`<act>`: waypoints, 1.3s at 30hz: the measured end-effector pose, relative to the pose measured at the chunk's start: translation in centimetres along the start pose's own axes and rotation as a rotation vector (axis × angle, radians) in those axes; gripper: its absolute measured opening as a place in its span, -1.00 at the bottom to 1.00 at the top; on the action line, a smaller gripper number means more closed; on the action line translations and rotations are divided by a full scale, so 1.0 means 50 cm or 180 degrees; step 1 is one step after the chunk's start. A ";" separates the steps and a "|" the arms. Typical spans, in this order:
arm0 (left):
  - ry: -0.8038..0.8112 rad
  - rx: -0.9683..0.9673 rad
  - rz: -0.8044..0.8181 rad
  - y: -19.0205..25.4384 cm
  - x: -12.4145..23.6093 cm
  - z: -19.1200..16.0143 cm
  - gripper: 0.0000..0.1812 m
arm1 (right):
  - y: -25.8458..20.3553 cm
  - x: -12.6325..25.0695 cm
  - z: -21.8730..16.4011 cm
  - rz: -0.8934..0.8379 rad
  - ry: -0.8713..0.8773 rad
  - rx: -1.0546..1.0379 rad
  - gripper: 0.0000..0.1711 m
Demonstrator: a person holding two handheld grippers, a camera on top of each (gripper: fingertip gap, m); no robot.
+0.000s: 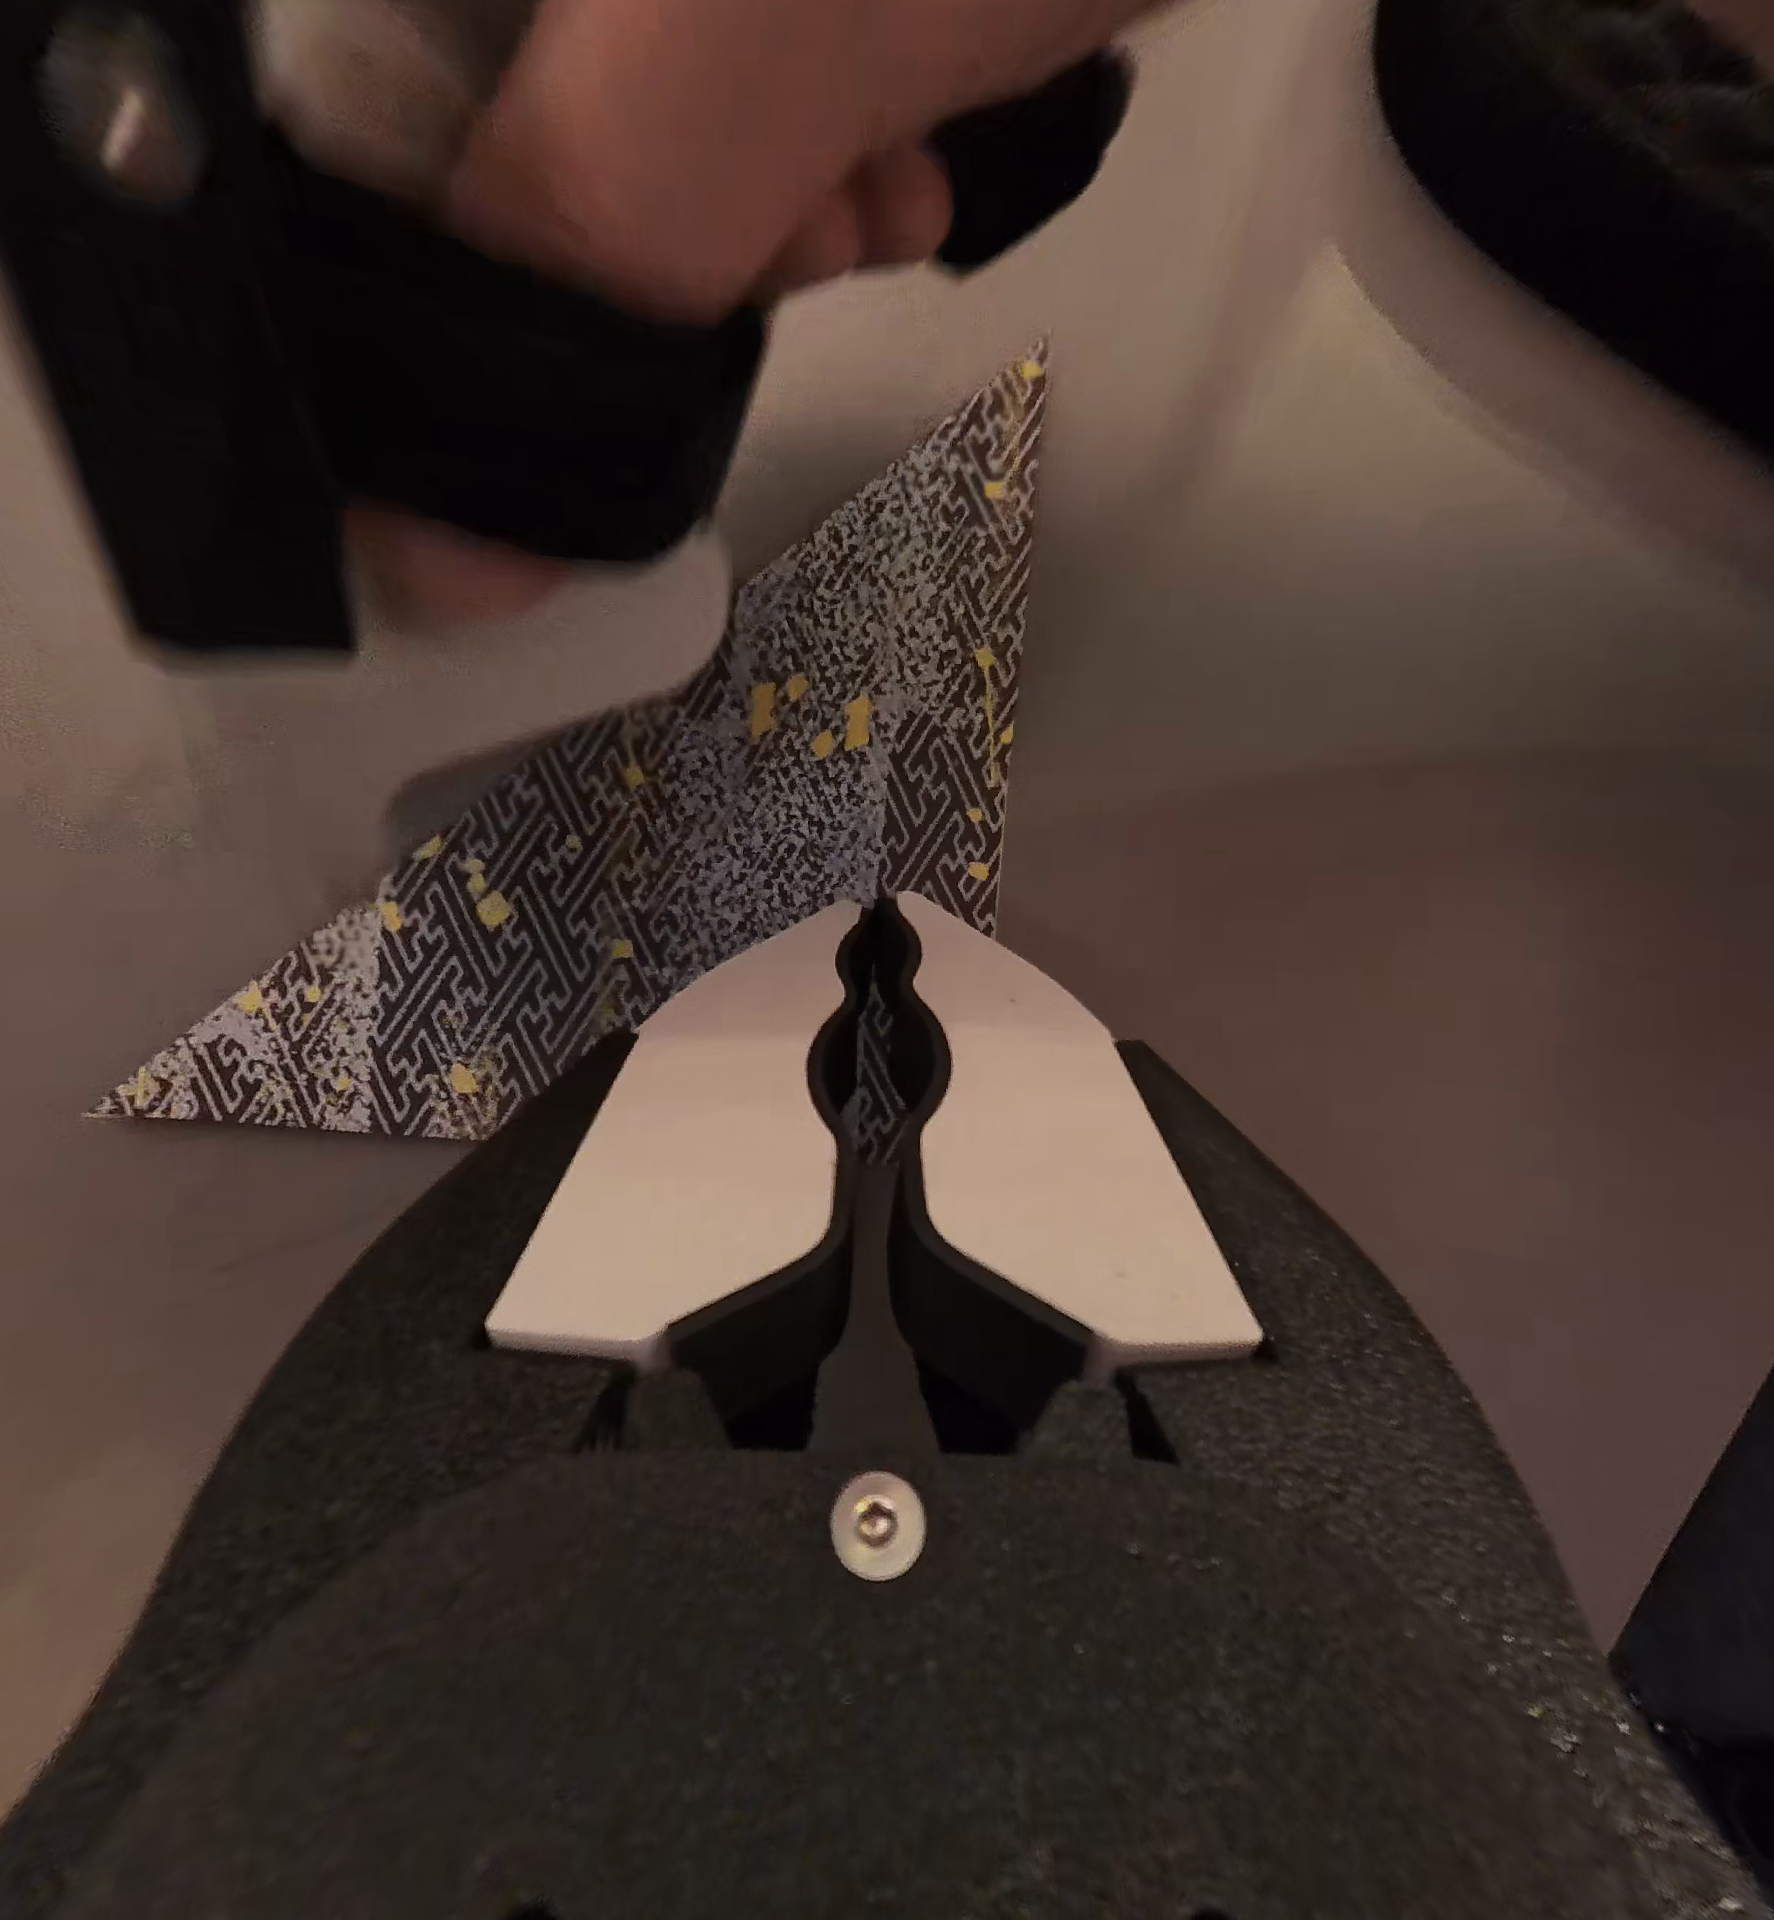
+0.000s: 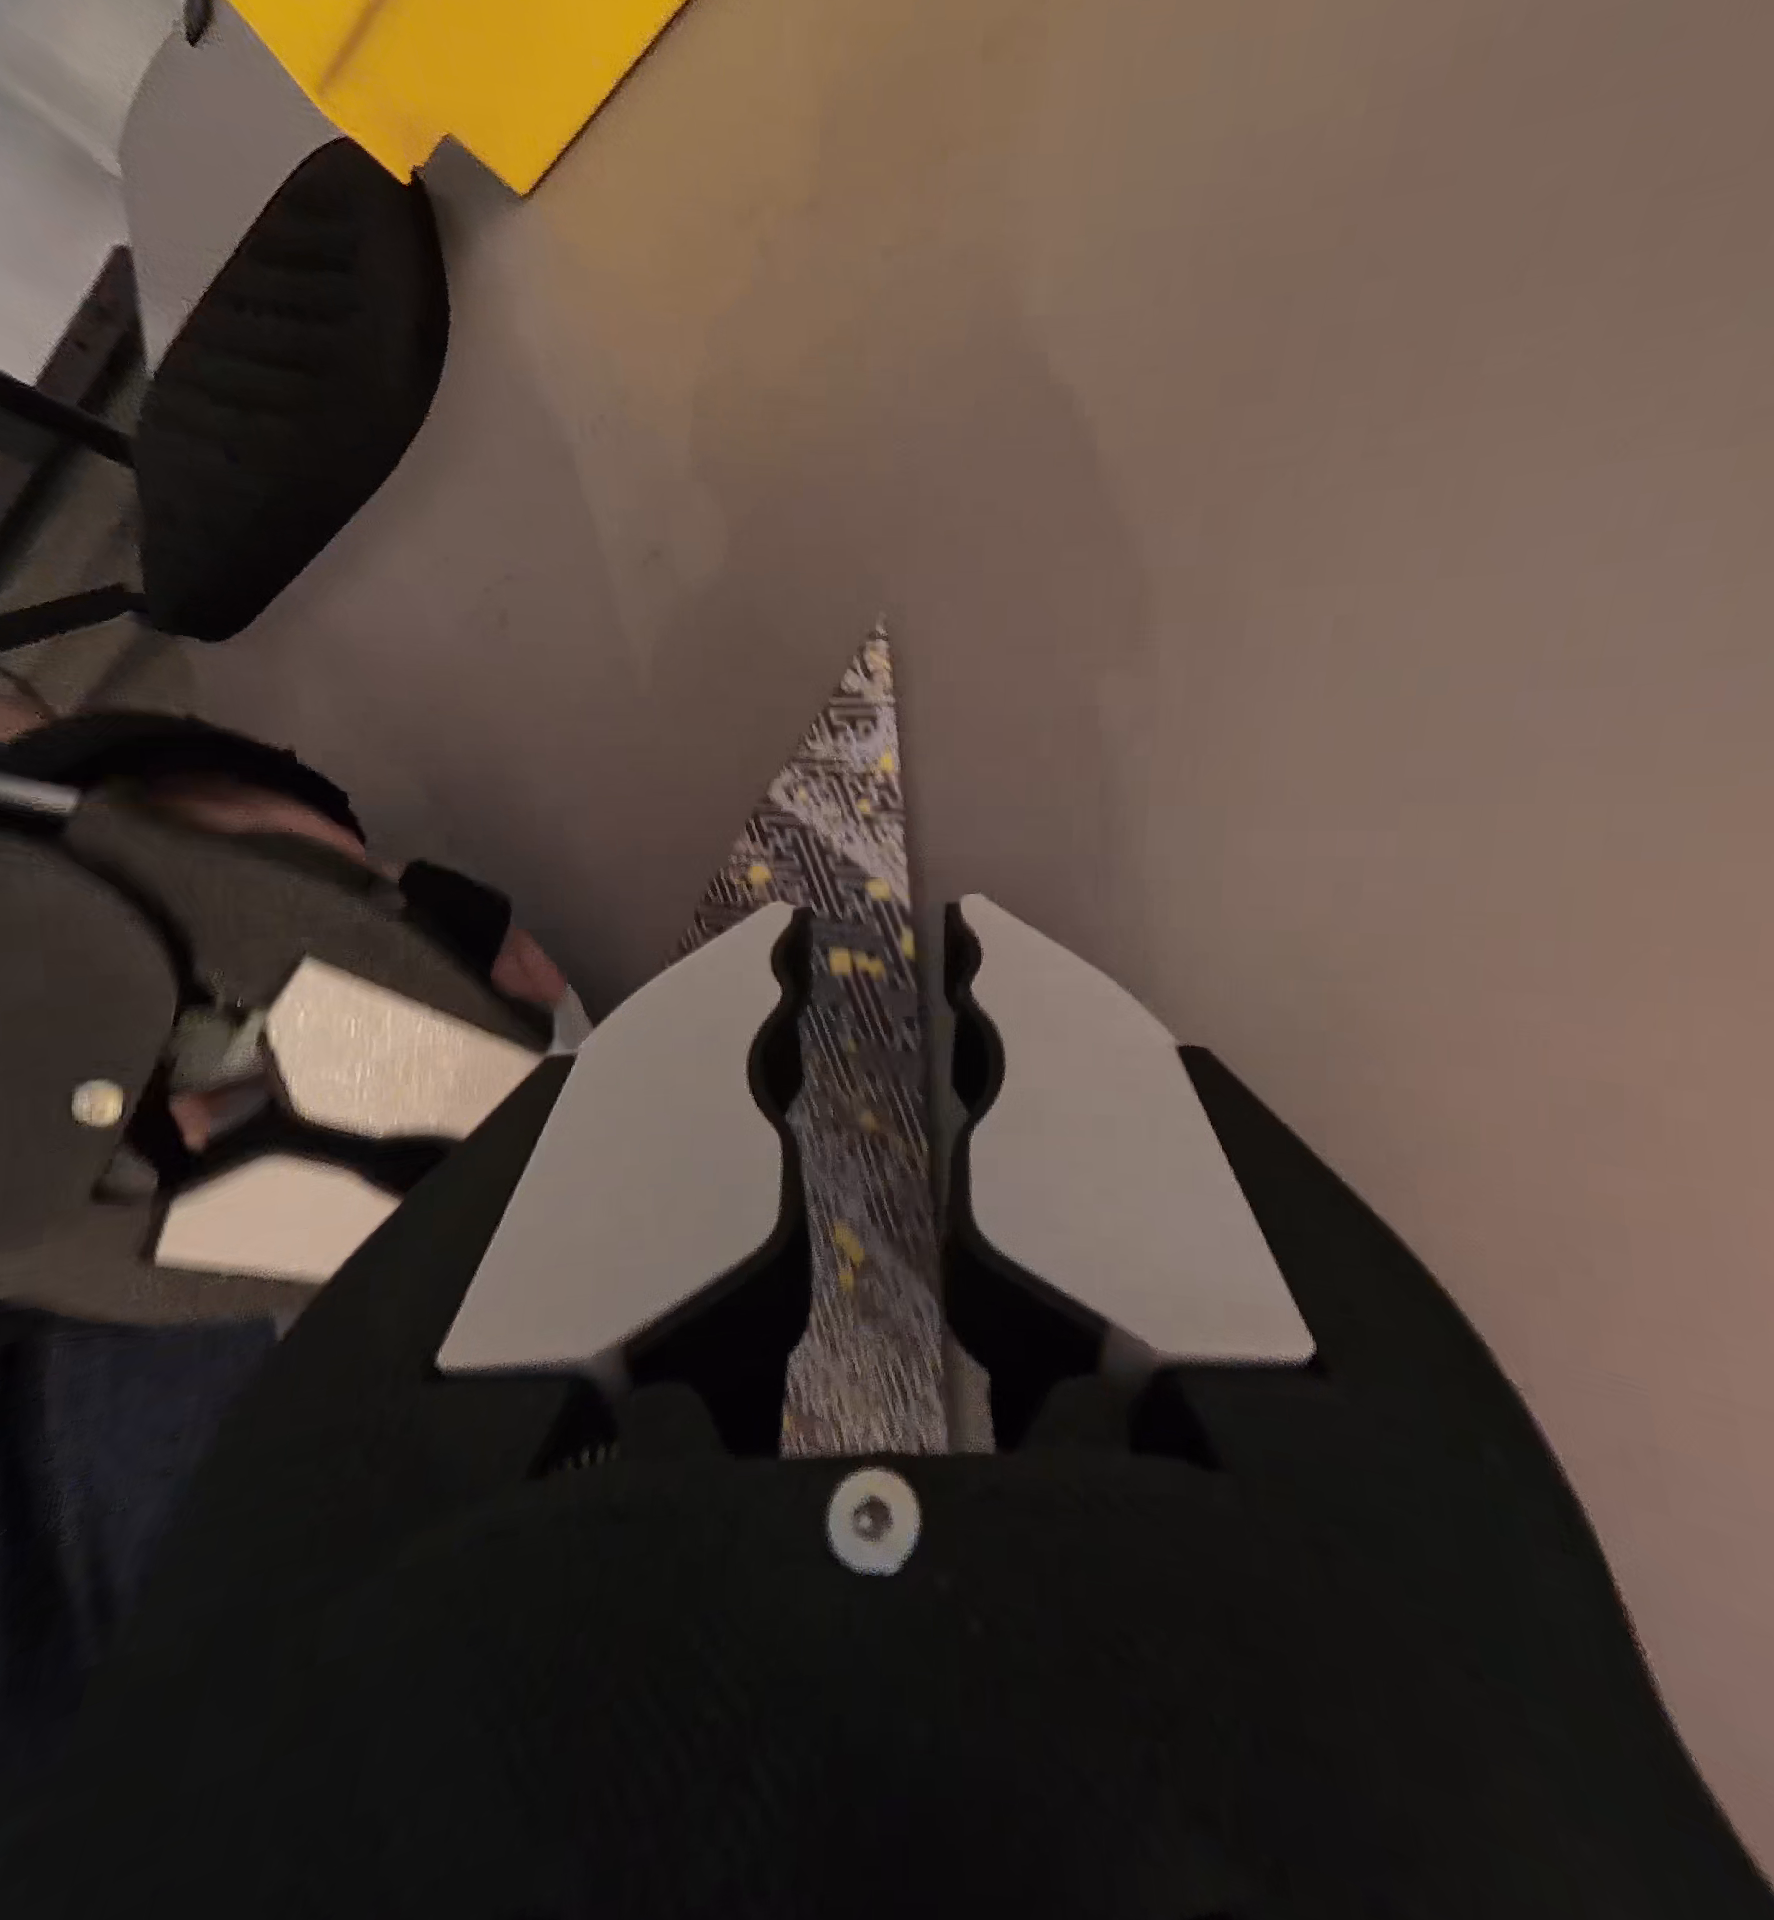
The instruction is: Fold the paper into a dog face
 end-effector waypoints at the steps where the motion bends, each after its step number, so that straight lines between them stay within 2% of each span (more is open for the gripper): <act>1: 0.0024 0.0027 -0.0021 -0.001 0.000 -0.001 -1.00 | 0.001 0.022 -0.010 -0.0105 0.0031 0.0039 -0.66; 4: 0.0109 0.0124 -0.0089 -0.004 0.000 -0.004 -1.00 | -0.013 0.060 -0.048 -0.0235 0.0008 0.0177 -0.57; 8: 0.0251 0.0219 -0.0155 -0.006 -0.003 -0.006 -1.00 | -0.035 0.043 -0.084 -0.0489 -0.0166 0.0654 -0.42; 11: 0.0326 0.0296 -0.0187 -0.007 -0.004 -0.009 -1.00 | -0.038 0.017 -0.099 -0.0698 -0.0370 0.1043 -0.47; 15: 0.0313 0.0258 -0.0177 -0.012 0.002 -0.014 -1.00 | -0.038 0.013 -0.101 -0.0929 -0.0316 0.1334 -0.54; 20: 0.0516 0.0150 0.0066 -0.118 0.083 -0.023 -0.96 | -0.035 0.015 -0.108 -0.0864 -0.0147 0.1374 -0.55; 22: 0.0427 0.0265 0.0101 -0.185 0.109 -0.024 -0.81 | -0.035 0.015 -0.108 -0.0851 -0.0127 0.1420 -0.55; 24: 0.0366 0.0428 -0.0277 -0.226 0.120 -0.014 -0.71 | -0.034 0.015 -0.109 -0.0826 -0.0122 0.1479 -0.55; 26: 0.0295 0.0489 -0.0783 -0.245 0.115 -0.001 -0.69 | -0.035 0.015 -0.110 -0.0799 -0.0111 0.1565 -0.57; 28: 0.0107 0.0434 -0.1042 -0.258 0.097 0.005 -0.67 | -0.036 0.017 -0.112 -0.0756 -0.0143 0.1646 -0.61; 33: -0.0450 -0.0099 -0.1219 -0.242 0.044 -0.001 -0.65 | -0.034 0.022 -0.111 -0.0615 -0.0259 0.1868 -0.62; 35: -0.0650 -0.0306 -0.1133 -0.239 0.028 -0.007 -0.61 | -0.031 0.021 -0.108 -0.0516 -0.0316 0.1932 -0.62; 39: -0.0717 -0.0532 -0.1188 -0.230 0.025 -0.004 -0.58 | -0.027 0.021 -0.109 -0.0411 -0.0255 0.1982 -0.62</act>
Point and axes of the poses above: each gripper's, where its closed fingertips meet, x back along the fingers, z out of its top, y = z × x across the jaws, the point moved 7 cm from there along x, back along the fingers, and after that the axes turned 3 degrees about z, right-handed, at the moved point
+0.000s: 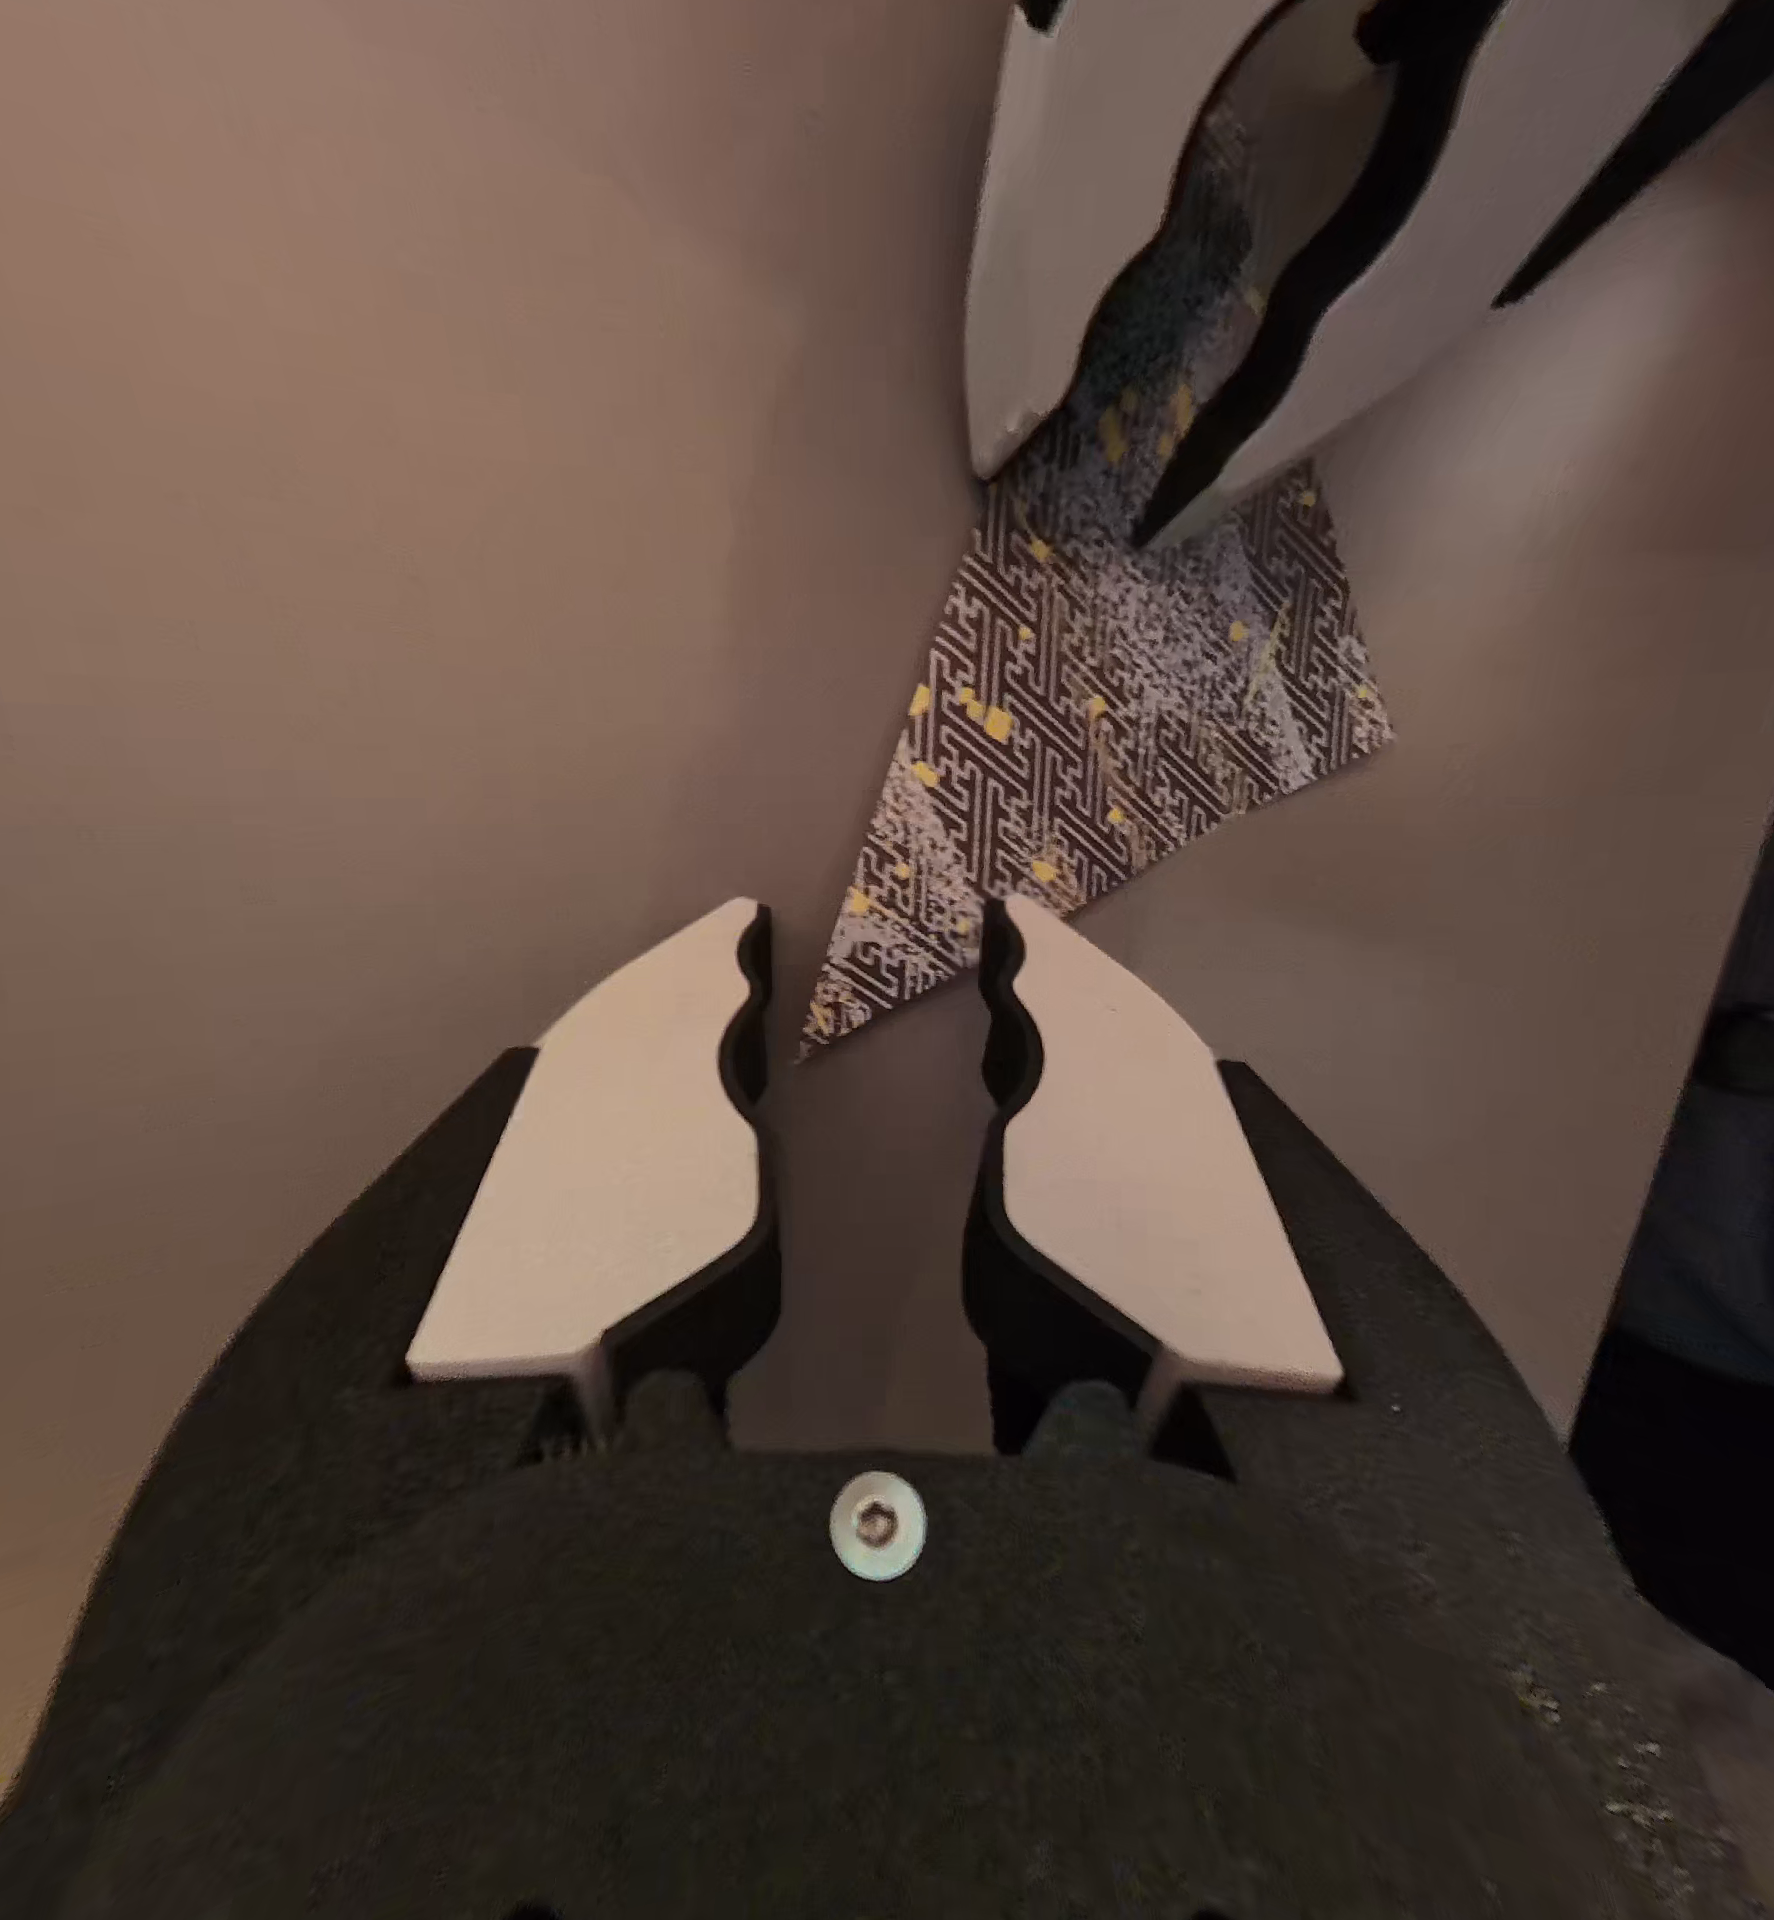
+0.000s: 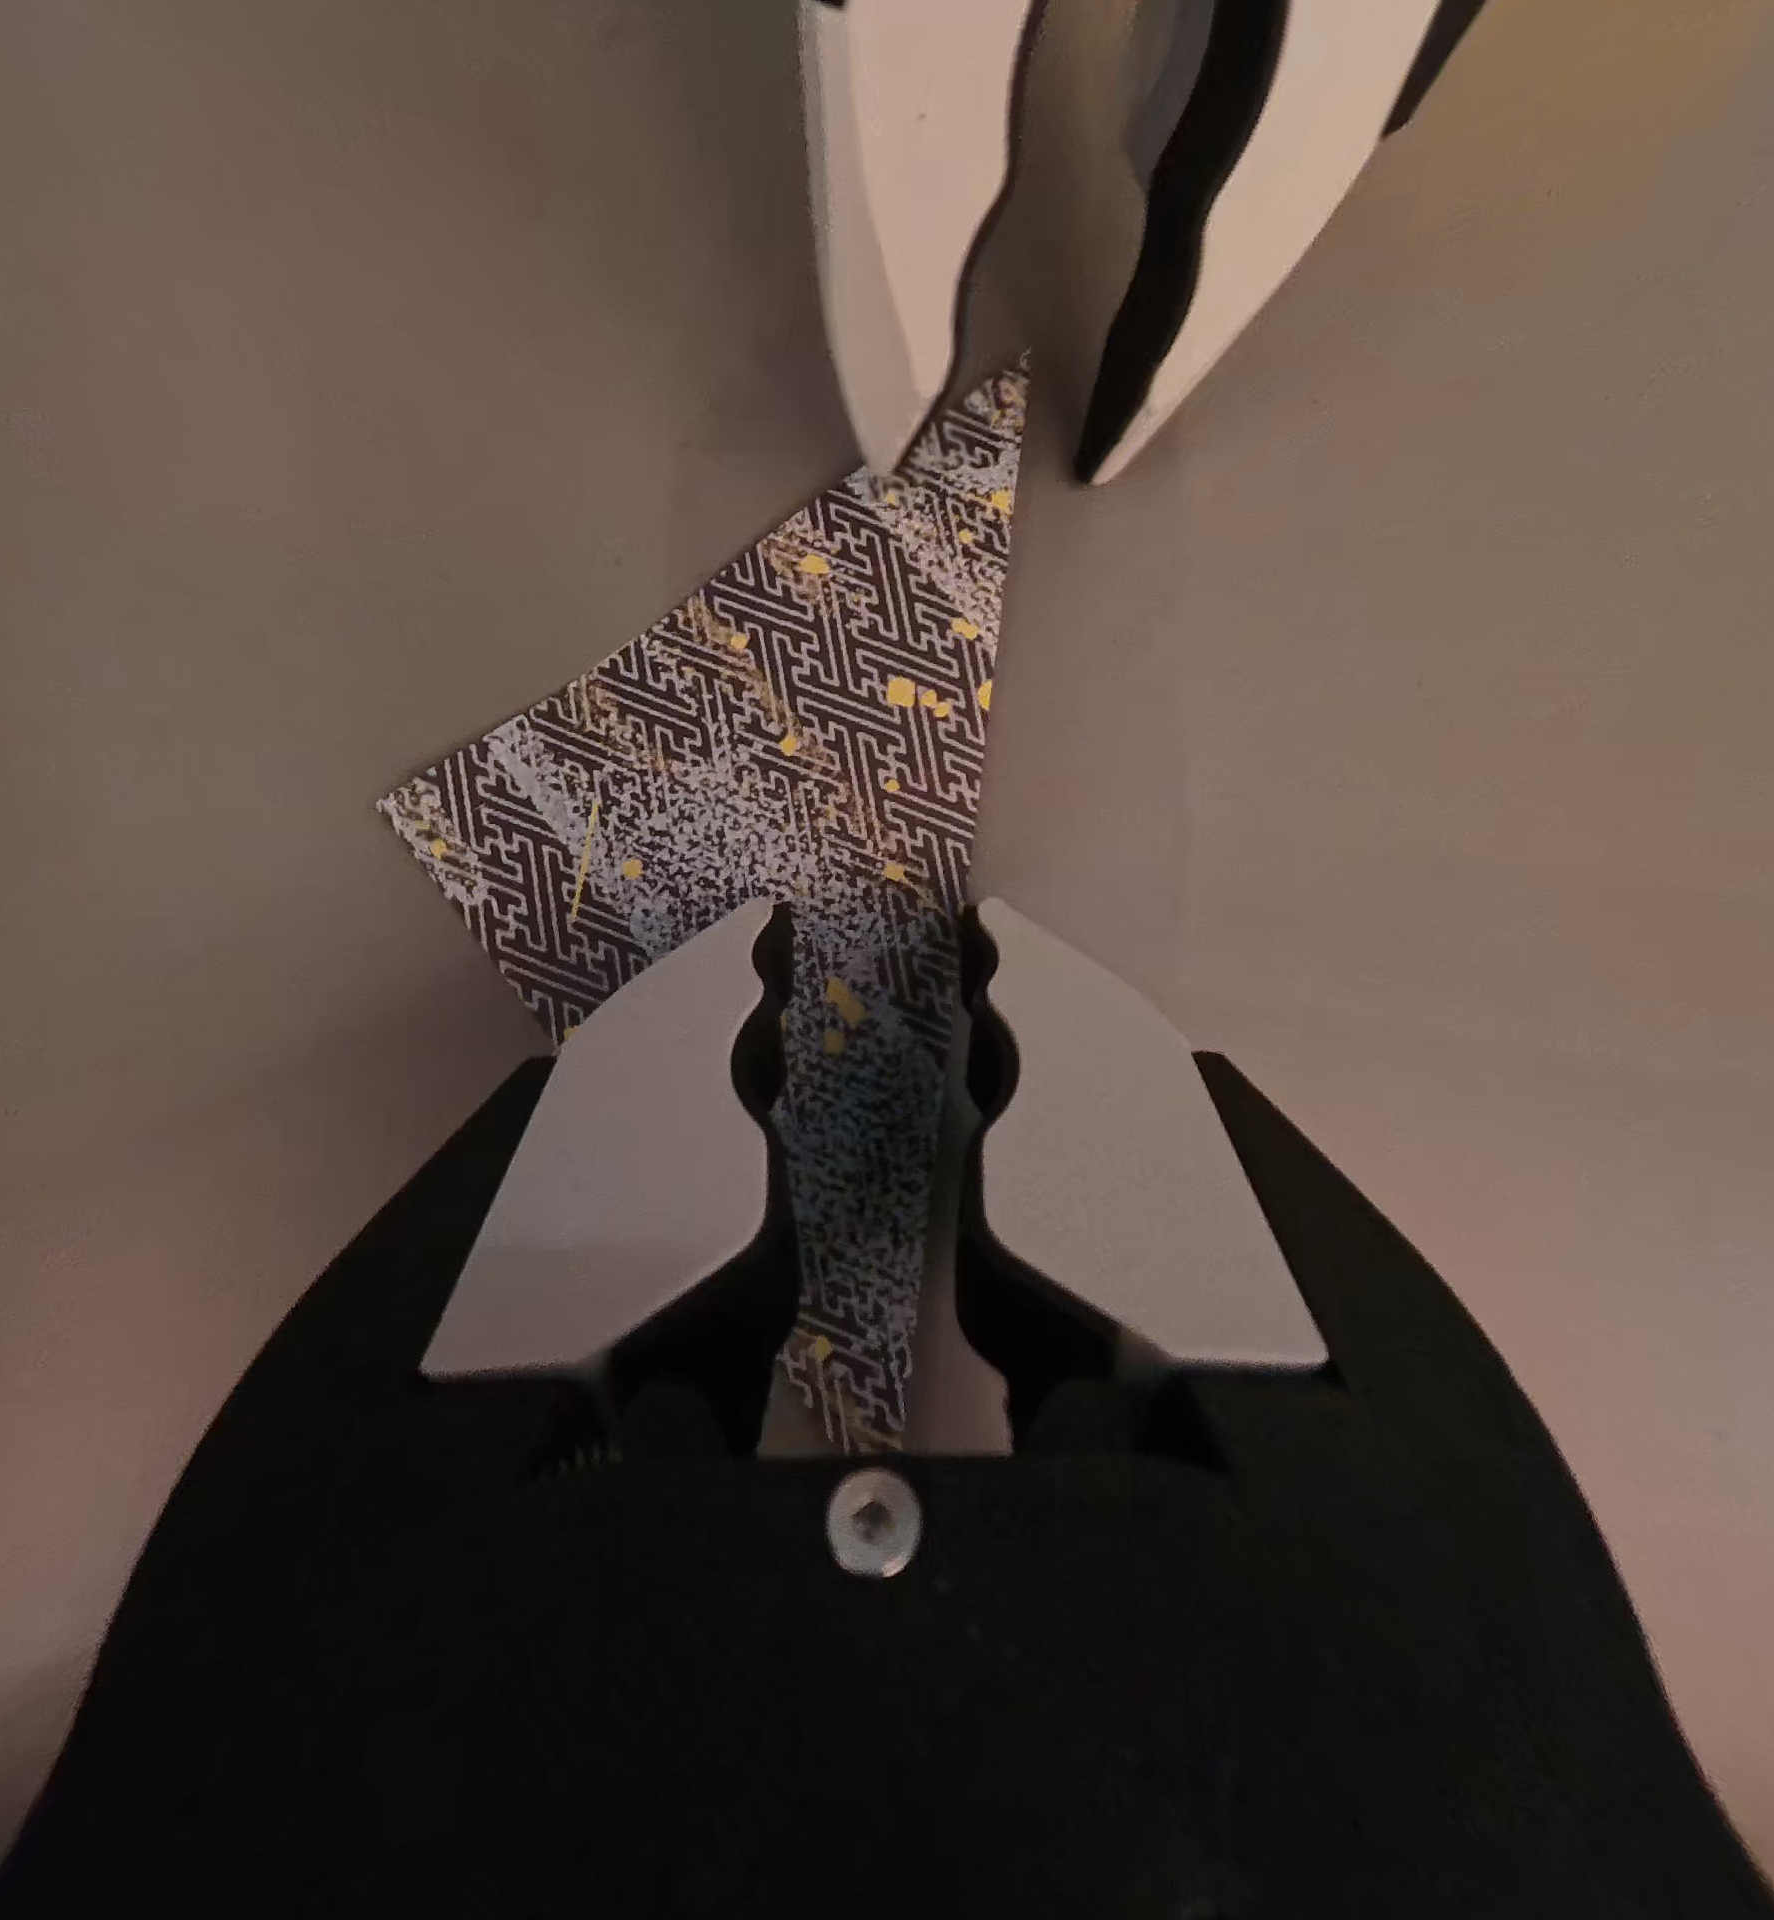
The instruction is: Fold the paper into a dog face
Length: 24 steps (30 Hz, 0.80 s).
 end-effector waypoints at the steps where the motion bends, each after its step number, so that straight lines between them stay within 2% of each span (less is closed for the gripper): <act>1: -0.0050 0.0005 -0.0033 0.001 -0.002 0.000 -0.56 | 0.000 0.000 -0.002 -0.0002 0.0032 -0.0014 -0.62; 4: -0.0192 -0.0019 -0.0106 0.007 -0.003 0.001 -0.60 | -0.002 0.001 -0.004 -0.0040 0.0086 -0.0015 -0.62; 7: -0.0520 0.0000 -0.0317 0.016 -0.005 -0.006 -0.74 | -0.005 0.001 -0.006 -0.0099 0.0152 -0.0011 -0.63; 12: -0.0805 -0.0031 -0.0288 0.012 -0.012 -0.004 -0.98 | -0.008 0.002 -0.009 -0.0160 0.0204 -0.0033 -0.62; 24: -0.0847 -0.0306 -0.0139 0.024 -0.014 -0.003 -1.00 | -0.013 0.003 -0.010 -0.0239 0.0226 -0.0083 -0.62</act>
Point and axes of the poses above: each gripper's, where its closed fingertips meet, x back along the fingers, z out of its top, y = z × x across the jaws, the point moved 7 cm from there along x, back along the fingers, and after that the axes turned 3 degrees about z, right-handed, at the moved point
